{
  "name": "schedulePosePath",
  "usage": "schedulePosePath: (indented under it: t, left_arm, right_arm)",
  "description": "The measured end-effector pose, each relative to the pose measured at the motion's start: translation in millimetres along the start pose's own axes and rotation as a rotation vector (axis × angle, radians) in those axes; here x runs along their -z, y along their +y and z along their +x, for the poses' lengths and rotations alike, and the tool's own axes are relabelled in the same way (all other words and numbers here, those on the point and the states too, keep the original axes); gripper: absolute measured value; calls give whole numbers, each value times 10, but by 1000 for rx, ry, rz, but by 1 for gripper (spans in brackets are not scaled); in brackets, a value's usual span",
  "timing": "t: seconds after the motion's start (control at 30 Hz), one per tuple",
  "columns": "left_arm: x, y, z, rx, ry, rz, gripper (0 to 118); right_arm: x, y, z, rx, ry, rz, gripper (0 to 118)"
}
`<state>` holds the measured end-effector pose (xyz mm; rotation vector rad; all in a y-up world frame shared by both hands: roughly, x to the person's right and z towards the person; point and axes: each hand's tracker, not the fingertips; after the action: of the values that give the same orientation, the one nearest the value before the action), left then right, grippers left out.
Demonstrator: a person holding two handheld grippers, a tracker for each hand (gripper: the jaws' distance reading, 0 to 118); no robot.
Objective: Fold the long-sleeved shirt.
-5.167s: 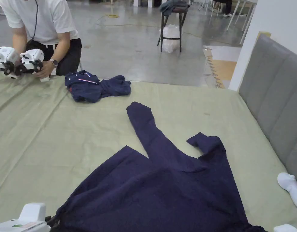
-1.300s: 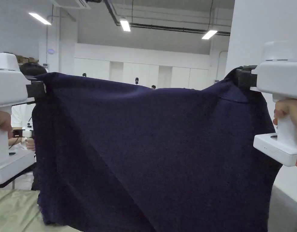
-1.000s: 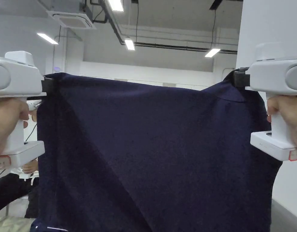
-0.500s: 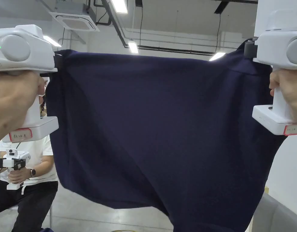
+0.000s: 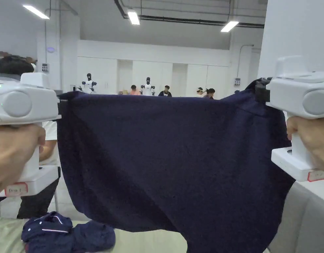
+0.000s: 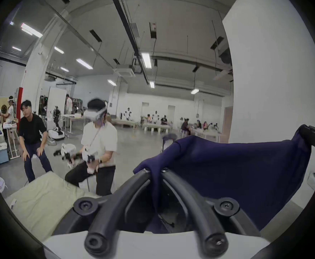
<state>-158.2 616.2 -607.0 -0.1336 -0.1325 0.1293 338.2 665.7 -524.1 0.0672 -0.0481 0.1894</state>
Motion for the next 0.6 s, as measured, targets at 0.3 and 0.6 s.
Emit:
schedulePosePath:
  t: [0.3,0.6]
  left_arm:
    - [-1067,-1714,-215,-49,-82,-173,5]
    - [-2863,-3038,-481,-26,-150,-343,5]
  right_arm:
    - [-1174,-1539,-96,113,102,-198,0]
    - [-3092,-2605,-284,21,227,-379,0]
